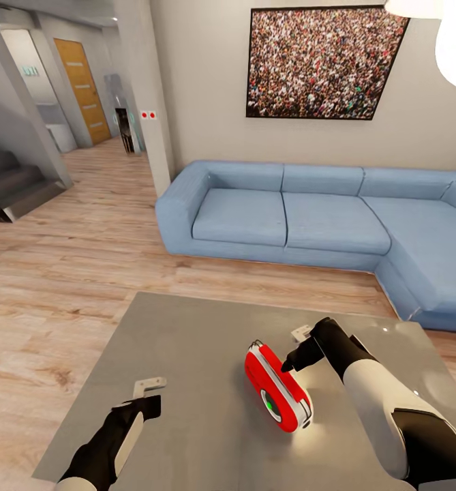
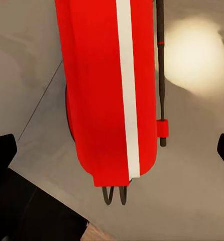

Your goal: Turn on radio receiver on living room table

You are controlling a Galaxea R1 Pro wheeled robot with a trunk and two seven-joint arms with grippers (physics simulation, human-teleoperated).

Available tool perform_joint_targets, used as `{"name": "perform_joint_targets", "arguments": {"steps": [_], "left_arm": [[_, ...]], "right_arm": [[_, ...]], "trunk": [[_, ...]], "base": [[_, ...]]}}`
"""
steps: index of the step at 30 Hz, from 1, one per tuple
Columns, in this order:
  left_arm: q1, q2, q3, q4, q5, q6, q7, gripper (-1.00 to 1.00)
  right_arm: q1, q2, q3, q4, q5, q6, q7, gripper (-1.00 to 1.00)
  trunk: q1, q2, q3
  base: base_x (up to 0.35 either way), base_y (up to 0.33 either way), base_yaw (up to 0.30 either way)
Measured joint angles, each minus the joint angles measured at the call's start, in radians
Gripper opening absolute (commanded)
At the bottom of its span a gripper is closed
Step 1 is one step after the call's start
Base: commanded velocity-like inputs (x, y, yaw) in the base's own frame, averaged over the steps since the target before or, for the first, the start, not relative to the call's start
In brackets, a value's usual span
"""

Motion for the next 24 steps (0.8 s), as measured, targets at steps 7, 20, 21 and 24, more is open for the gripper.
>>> {"name": "perform_joint_targets", "arguments": {"steps": [7, 20, 21, 24], "left_arm": [[0.000, -0.001, 0.000, 0.000, 0.000, 0.001, 0.000, -1.00], [0.000, -0.001, 0.000, 0.000, 0.000, 0.001, 0.000, -1.00], [0.000, -0.001, 0.000, 0.000, 0.000, 0.001, 0.000, -1.00], [0.000, -0.002, 0.000, 0.000, 0.000, 0.001, 0.000, -1.00]], "right_arm": [[0.000, 0.000, 0.000, 0.000, 0.000, 0.000, 0.000, 1.00], [0.000, 0.000, 0.000, 0.000, -0.001, 0.000, 0.000, 1.00], [0.000, 0.000, 0.000, 0.000, -0.001, 0.000, 0.000, 1.00], [0.000, 0.000, 0.000, 0.000, -0.001, 0.000, 0.000, 1.00]], "trunk": [[-0.027, 0.049, 0.022], [-0.077, 0.140, 0.063], [-0.081, 0.147, 0.066], [-0.092, 0.168, 0.075]], "base": [[-0.136, -0.052, 0.000], [-0.294, -0.131, 0.000], [-0.301, -0.135, 0.000], [-0.301, -0.135, 0.000]]}}
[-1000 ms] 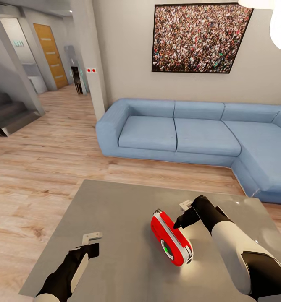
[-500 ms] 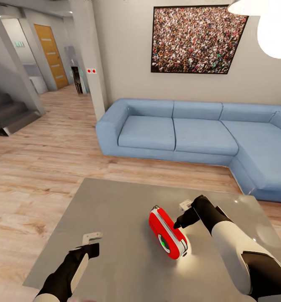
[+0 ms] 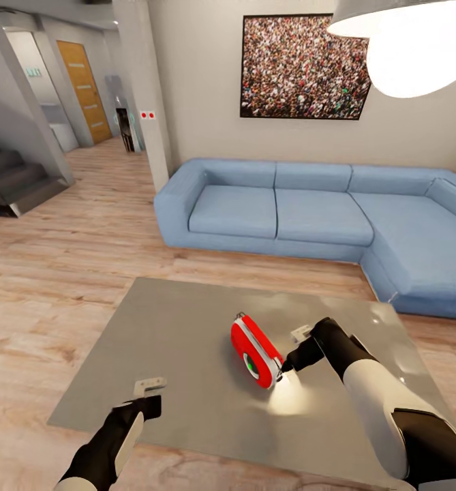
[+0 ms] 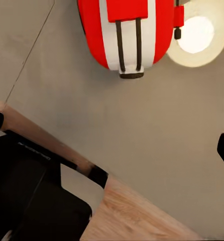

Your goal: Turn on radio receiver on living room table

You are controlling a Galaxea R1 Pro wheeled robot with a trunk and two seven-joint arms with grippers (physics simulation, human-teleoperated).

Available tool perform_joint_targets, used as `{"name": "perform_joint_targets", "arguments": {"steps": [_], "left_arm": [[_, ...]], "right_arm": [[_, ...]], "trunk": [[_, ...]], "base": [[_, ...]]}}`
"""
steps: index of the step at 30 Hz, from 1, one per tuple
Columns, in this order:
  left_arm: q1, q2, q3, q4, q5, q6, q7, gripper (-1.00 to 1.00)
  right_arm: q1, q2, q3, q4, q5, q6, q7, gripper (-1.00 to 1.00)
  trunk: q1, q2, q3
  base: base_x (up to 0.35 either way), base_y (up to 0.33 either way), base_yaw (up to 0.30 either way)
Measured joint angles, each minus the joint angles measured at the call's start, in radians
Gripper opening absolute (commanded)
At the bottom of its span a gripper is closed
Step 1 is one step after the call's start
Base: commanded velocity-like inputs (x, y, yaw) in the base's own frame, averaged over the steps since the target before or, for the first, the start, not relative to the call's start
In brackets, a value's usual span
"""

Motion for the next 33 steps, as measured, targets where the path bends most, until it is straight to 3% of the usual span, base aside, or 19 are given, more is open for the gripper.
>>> {"name": "perform_joint_targets", "arguments": {"steps": [22, 33], "left_arm": [[0.000, -0.001, 0.000, 0.000, 0.001, 0.000, -0.001, -1.00], [0.000, -0.001, 0.000, 0.000, 0.002, -0.001, -0.002, -1.00]], "right_arm": [[0.000, 0.000, 0.000, 0.000, 0.001, 0.000, 0.000, 1.00], [0.000, 0.000, 0.000, 0.001, 0.001, 0.000, 0.000, 1.00]], "trunk": [[-0.084, 0.154, 0.069], [-0.084, 0.154, 0.069]], "base": [[-0.299, -0.054, 0.000], [-0.222, 0.000, 0.000]]}}
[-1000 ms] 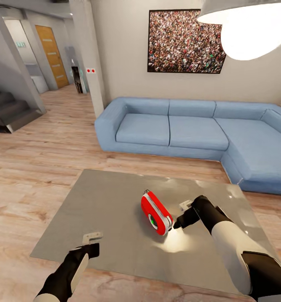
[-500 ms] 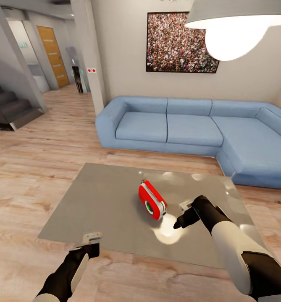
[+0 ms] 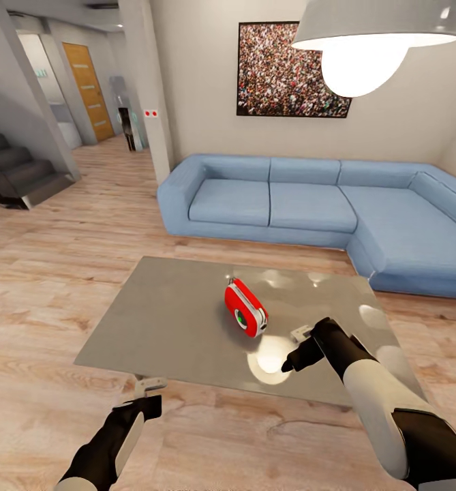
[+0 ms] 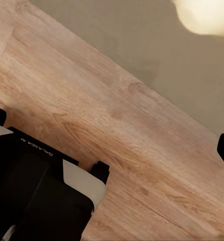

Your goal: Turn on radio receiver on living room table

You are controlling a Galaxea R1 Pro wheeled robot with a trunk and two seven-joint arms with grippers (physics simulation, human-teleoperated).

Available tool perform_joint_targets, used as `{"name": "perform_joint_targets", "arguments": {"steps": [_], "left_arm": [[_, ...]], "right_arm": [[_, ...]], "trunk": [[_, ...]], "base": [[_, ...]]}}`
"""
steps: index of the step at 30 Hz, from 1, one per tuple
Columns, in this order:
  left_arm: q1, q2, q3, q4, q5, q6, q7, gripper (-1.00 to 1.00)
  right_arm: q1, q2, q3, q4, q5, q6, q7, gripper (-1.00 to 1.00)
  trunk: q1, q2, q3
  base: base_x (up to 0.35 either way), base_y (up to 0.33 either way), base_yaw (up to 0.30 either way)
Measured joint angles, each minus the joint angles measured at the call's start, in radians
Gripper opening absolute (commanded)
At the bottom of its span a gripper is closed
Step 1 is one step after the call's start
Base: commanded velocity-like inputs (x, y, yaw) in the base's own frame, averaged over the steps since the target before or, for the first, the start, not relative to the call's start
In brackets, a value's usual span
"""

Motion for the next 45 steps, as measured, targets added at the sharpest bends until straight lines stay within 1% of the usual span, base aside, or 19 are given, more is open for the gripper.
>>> {"name": "perform_joint_targets", "arguments": {"steps": [5, 18, 24, 26, 28, 30, 31, 32, 33, 34, 35, 36, 37, 38, 40, 41, 43, 45], "left_arm": [[0.000, 0.001, 0.000, 0.000, 0.000, 0.001, 0.000, -1.00], [0.000, 0.001, 0.000, 0.001, 0.000, 0.001, 0.000, -1.00], [0.000, 0.000, 0.000, 0.001, 0.000, 0.000, 0.000, -1.00], [0.000, 0.002, 0.000, 0.003, -0.001, 0.000, 0.000, -1.00], [0.000, 0.006, 0.001, 0.019, -0.001, -0.001, 0.000, -1.00], [0.000, 0.011, 0.000, 0.057, -0.001, -0.006, 0.000, -1.00], [0.000, 0.015, 0.000, 0.082, -0.002, -0.018, 0.000, -1.00], [0.000, 0.017, 0.000, 0.098, -0.002, -0.028, 0.000, -1.00], [0.000, 0.021, -0.001, 0.134, -0.002, -0.052, 0.000, -1.00], [0.000, 0.026, -0.001, 0.185, -0.003, -0.085, 0.000, -1.00], [0.000, 0.034, -0.003, 0.246, -0.004, -0.124, 0.000, -1.00], [0.000, 0.039, -0.004, 0.282, -0.004, -0.147, 0.000, -1.00], [0.000, 0.050, -0.005, 0.348, -0.004, -0.194, 0.000, -1.00], [0.000, 0.063, -0.006, 0.413, -0.004, -0.246, 0.000, -1.00], [0.000, 0.087, -0.008, 0.525, -0.007, -0.349, -0.003, -1.00], [0.000, 0.093, -0.010, 0.550, -0.011, -0.374, -0.004, -1.00], [0.000, 0.108, -0.024, 0.646, -0.041, -0.463, -0.015, -1.00], [0.001, 0.115, -0.042, 0.739, -0.094, -0.549, -0.026, -1.00]], "right_arm": [[0.000, 0.000, 0.000, 0.000, 0.000, 0.000, 0.000, 1.00], [0.000, 0.000, 0.000, 0.001, 0.000, 0.000, 0.000, 1.00], [0.000, 0.001, 0.000, 0.002, -0.003, -0.001, -0.001, 1.00], [0.001, 0.001, 0.000, 0.010, -0.005, -0.002, -0.001, 1.00], [0.006, 0.000, -0.001, 0.039, -0.006, -0.017, -0.003, 1.00], [0.020, 0.000, -0.002, 0.090, -0.007, -0.080, -0.017, 1.00], [0.033, -0.001, -0.003, 0.124, -0.007, -0.127, -0.036, 1.00], [0.041, -0.001, -0.004, 0.144, -0.008, -0.153, -0.049, 1.00], [0.056, -0.003, -0.011, 0.187, -0.011, -0.204, -0.082, 1.00], [0.074, -0.006, -0.027, 0.233, -0.020, -0.257, -0.123, 1.00], [0.092, -0.010, -0.054, 0.283, -0.037, -0.312, -0.173, 1.00], [0.104, -0.013, -0.071, 0.309, -0.049, -0.342, -0.201, 1.00], [0.126, -0.023, -0.103, 0.361, -0.073, -0.405, -0.260, 1.00], [0.154, -0.038, -0.131, 0.409, -0.099, -0.477, -0.325, 1.00], [0.212, -0.072, -0.165, 0.471, -0.147, -0.625, -0.455, 1.00], [0.231, -0.079, -0.172, 0.480, -0.159, -0.657, -0.485, 1.00], [0.307, -0.095, -0.185, 0.500, -0.205, -0.735, -0.580, 1.00], [0.368, -0.102, -0.190, 0.509, -0.240, -0.770, -0.639, 1.00]], "trunk": [[0.000, 0.000, 0.000], [0.000, 0.000, 0.000], [0.000, 0.000, 0.000], [0.000, 0.000, 0.000], [0.000, 0.000, 0.000], [0.000, 0.000, 0.000], [0.000, 0.000, 0.000], [0.000, 0.000, 0.000], [0.000, 0.000, 0.000], [0.000, 0.000, 0.000], [0.000, 0.000, 0.000], [0.000, 0.000, 0.000], [0.000, 0.000, 0.000], [0.000, 0.000, 0.000], [0.000, 0.000, 0.000], [0.000, 0.000, 0.000], [0.000, 0.000, 0.000], [0.000, 0.000, 0.000]], "base": [[-0.060, 0.025, 0.000], [-0.212, 0.187, 0.000], [-0.062, 0.056, 0.000], [-0.011, 0.010, 0.000], [-0.005, 0.005, 0.000], [-0.002, 0.002, 0.000], [-0.001, 0.001, 0.000], [0.000, 0.000, 0.000], [0.000, 0.000, 0.000], [0.000, 0.000, 0.000], [0.000, 0.000, 0.000], [0.000, 0.000, 0.000], [0.000, 0.000, 0.000], [0.000, 0.000, 0.000], [0.000, 0.000, 0.000], [0.000, 0.000, 0.000], [0.000, 0.000, 0.000], [0.000, 0.000, 0.000]]}}
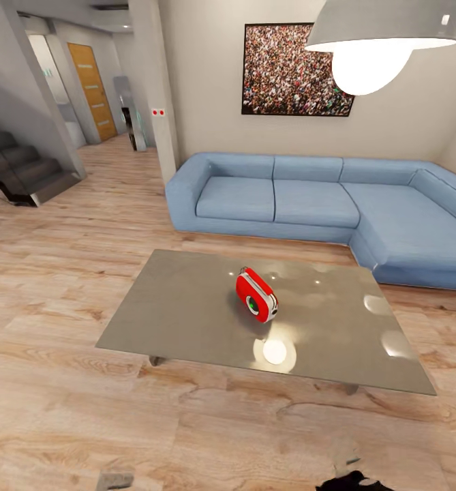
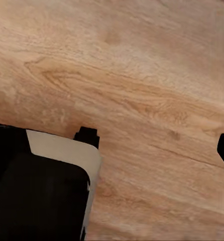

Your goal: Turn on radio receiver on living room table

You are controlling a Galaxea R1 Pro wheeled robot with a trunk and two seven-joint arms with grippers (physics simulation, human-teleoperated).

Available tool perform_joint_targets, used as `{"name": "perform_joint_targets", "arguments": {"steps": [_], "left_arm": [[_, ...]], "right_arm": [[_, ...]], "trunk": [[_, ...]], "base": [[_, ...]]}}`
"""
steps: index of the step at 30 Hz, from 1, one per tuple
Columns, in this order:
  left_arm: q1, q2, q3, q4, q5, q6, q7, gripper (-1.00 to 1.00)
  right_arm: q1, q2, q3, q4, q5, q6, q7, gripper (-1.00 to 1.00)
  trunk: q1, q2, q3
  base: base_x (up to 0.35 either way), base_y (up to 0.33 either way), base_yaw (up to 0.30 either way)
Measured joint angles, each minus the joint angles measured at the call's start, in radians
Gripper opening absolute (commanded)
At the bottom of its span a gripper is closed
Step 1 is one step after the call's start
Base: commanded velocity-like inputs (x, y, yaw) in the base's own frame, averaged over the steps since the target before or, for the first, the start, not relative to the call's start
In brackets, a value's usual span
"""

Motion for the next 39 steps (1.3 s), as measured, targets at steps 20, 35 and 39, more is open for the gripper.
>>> {"name": "perform_joint_targets", "arguments": {"steps": [20, 35, 39], "left_arm": [[0.119, -0.057, -0.015, 0.083, -0.178, -0.135, -0.012, -1.00], [0.120, -0.129, -0.014, 0.083, -0.175, -0.137, -0.013, -1.00], [0.121, -0.158, -0.013, 0.083, -0.175, -0.139, -0.013, -1.00]], "right_arm": [[0.177, 0.018, -0.002, 0.004, -0.024, -0.019, -0.045, 1.00], [0.177, 0.021, -0.002, 0.004, -0.023, -0.020, -0.045, 1.00], [0.177, 0.021, -0.002, 0.004, -0.024, -0.020, -0.045, 1.00]], "trunk": [[0.000, 0.000, 0.000], [0.000, 0.000, 0.000], [0.000, 0.000, 0.000]], "base": [[0.000, 0.000, 0.000], [0.000, 0.000, 0.000], [0.000, 0.000, 0.000]]}}
